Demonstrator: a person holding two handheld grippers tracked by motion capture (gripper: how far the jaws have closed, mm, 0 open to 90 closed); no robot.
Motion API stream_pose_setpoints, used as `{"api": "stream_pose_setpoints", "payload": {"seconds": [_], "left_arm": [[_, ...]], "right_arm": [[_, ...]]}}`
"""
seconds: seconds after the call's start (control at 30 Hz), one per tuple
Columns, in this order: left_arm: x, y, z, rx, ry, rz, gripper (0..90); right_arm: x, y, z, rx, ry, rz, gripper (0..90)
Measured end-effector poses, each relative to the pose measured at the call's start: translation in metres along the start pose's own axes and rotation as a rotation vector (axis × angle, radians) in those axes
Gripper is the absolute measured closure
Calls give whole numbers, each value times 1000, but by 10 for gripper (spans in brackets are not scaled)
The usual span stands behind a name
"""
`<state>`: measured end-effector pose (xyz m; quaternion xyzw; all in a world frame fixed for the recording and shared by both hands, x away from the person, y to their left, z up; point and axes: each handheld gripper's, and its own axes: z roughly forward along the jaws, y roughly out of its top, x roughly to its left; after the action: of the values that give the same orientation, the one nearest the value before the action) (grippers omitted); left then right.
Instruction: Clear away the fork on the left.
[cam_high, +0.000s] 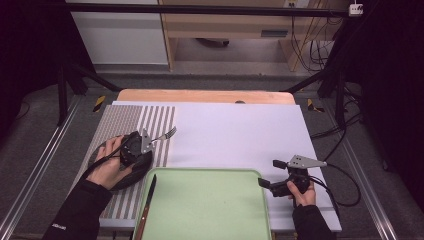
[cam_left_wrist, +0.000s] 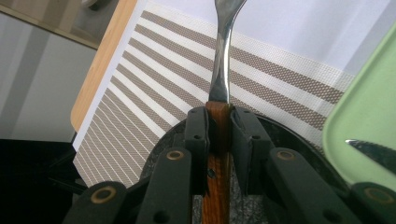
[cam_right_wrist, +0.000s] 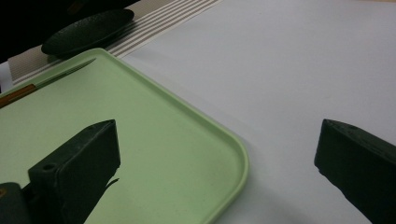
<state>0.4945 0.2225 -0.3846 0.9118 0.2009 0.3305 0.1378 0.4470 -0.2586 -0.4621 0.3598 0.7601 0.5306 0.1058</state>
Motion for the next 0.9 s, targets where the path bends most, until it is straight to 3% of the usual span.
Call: {"api": "stream_pose_setpoints", "payload": {"seconds": [0.9], "left_arm": [[-31,8,-25,-40,-90,-154,765]], "right_arm": [[0,0,0,3,-1,-2,7]]}}
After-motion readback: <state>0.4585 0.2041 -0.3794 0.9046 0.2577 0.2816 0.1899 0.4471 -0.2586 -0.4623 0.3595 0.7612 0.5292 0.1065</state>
